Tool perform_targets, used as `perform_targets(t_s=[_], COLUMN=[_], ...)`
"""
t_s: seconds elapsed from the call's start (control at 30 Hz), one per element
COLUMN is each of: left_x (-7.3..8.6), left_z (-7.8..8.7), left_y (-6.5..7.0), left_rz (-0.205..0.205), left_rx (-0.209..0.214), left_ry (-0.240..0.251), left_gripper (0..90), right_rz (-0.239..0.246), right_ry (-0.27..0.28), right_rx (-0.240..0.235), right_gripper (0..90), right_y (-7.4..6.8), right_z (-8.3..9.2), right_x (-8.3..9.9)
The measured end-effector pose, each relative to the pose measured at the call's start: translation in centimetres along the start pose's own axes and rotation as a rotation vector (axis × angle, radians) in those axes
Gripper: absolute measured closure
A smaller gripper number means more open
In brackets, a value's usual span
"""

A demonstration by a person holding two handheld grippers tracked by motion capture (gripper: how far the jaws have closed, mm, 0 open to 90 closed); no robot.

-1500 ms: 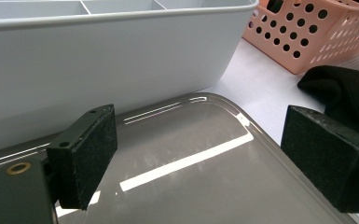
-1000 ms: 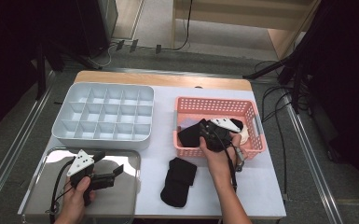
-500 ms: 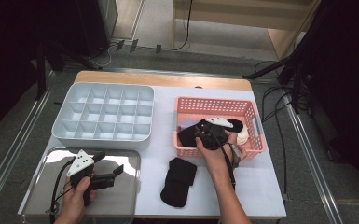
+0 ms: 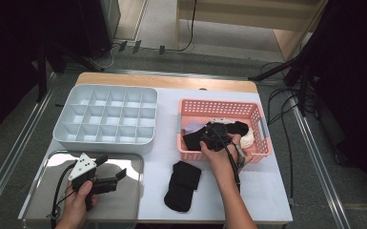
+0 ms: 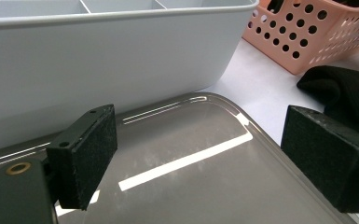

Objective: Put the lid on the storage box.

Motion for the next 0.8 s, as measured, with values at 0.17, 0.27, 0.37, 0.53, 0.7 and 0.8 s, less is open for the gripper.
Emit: perform_targets(t_s=[0.17,0.27,0.37,0.53,0.7,0.8], left_x=[0.0,0.0,0.0,0.0,0.0,0.0], left_z=[0.0,0.0,0.0,0.0,0.0,0.0], left_y=[0.0,0.0,0.0,0.0,0.0,0.0], left_rz=[0.001,0.003,0.005,0.002,0.005,0.002], left_rx=[0.002,0.004,0.002,0.002,0.001,0.0], left_ry=[0.0,-0.003,-0.002,-0.002,-0.002,-0.002], left_gripper=[11.6,11.7,11.7,11.6,11.7,11.7], right_rz=[0.007,0.022,0.015,0.036,0.021,0.027], right_ry=[0.058,0.137,0.211,0.289,0.331,0.309], right_rx=[-0.034,-0.028,-0.044,-0.079,-0.141,-0.185], right_gripper=[84.3,85.1,85.1,85.4,85.1,83.6], right_y=[0.0,-0.1,0.1,-0.3,-1.1,-1.7], right_z=[0.4,0.8,1.8,3.0,4.2,4.2], right_x=[0.2,0.1,-0.3,-0.8,-1.1,-1.0])
Point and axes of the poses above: each handheld gripper's, and its own axes: z roughly backward along the jaws, x roughly out of its underside, y roughly to its right, the point moved 4 cm from there along -z, roughly forward along the jaws, and after that the axes turned 12 degrees about -x, right-handed, at the moved point
